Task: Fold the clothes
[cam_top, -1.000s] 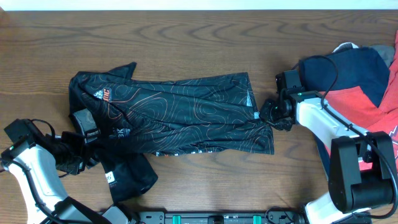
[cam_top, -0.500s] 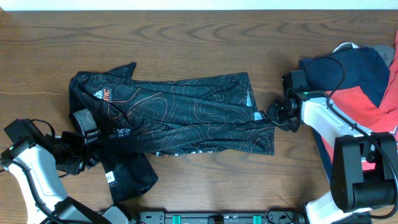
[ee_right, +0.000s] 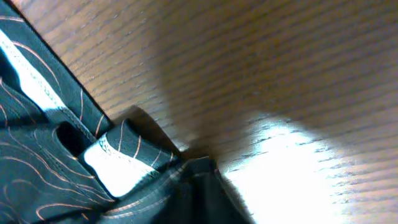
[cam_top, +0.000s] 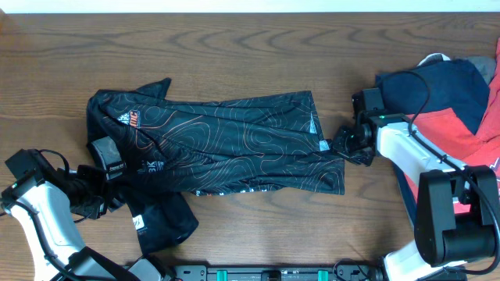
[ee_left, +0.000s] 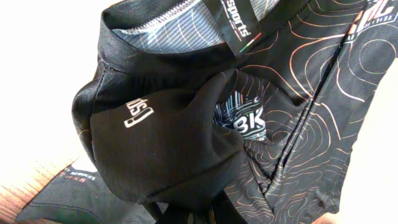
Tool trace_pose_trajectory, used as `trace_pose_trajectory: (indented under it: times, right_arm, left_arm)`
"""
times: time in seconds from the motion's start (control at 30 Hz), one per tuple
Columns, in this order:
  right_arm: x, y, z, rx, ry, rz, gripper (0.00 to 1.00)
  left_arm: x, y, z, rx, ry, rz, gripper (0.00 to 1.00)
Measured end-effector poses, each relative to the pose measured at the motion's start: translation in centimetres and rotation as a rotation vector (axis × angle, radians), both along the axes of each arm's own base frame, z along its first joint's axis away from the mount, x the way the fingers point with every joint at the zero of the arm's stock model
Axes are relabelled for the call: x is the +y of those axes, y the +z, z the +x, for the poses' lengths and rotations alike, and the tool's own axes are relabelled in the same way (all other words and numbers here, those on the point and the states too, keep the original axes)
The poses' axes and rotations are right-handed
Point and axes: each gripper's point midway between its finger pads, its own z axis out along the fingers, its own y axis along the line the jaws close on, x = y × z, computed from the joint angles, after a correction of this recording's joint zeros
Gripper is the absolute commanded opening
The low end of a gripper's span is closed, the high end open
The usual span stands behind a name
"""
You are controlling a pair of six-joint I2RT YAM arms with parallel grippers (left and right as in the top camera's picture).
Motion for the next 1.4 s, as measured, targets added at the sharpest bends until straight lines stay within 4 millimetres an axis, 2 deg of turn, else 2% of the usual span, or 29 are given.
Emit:
trace_pose_trajectory:
  times: [0.2,0.27,0.33,0.43,0.53,0.6,0.7,0.8,0.87,1.07,1.2,1.4]
  right_arm:
    - [0.0,0.1,-0.2,0.005,0.02,0.0,0.01]
    - [0.0,0.6,-0.6,0.013,0.039,-0.004,0.01]
    - [0.0,2.1,-0.2,-0.009,0.058,-0.005,0.01]
    - [0.2,6.8,2.4,-0.132,0.088,0.0,0.01]
    - [0.5,13.8,4.7,-0.305,0.128,0.002,0.01]
    - [0.5,18.4,5.4,-0.409,0.151,-0.001,0.01]
    - [0.5,23.9,5.1,-0.527,0.175,-0.007,0.01]
    - [0.4,26.7,4.2,-0.574,0.194,-0.014,0.01]
    - [0.3,27.8,3.6,-0.584,0.208,-0.025,0.01]
    - [-1.0,30.6,2.3,-0.587,0.228,-0.101,0.01]
    - [-2.3,34.6,2.0,-0.677,0.198,-0.177,0.01]
    - [-5.5,41.0,0.4,-0.844,0.091,-0.252,0.01]
  left_arm:
    - [-0.2,0.1,0.1,-0.009,-0.01,-0.008,0.06]
    - [-0.6,0.4,0.6,-0.047,-0.033,-0.027,0.06]
    - [-1.2,1.1,1.6,-0.116,-0.063,-0.059,0.06]
    - [-2.3,2.4,3.1,-0.208,-0.109,-0.105,0.06]
    - [-2.9,5.1,4.9,-0.289,-0.167,-0.107,0.06]
    - [-3.0,7.5,6.1,-0.341,-0.22,-0.082,0.06]
    - [-3.4,11.6,7.7,-0.411,-0.307,-0.019,0.06]
    - [-4.1,15.6,8.8,-0.459,-0.402,0.071,0.06]
    - [-4.7,17.7,9.0,-0.475,-0.455,0.124,0.06]
    - [-5.9,22.6,7.5,-0.457,-0.571,0.265,0.06]
    - [-6.2,26.0,5.8,-0.468,-0.609,0.344,0.06]
    - [-6.3,31.3,4.7,-0.578,-0.63,0.497,0.06]
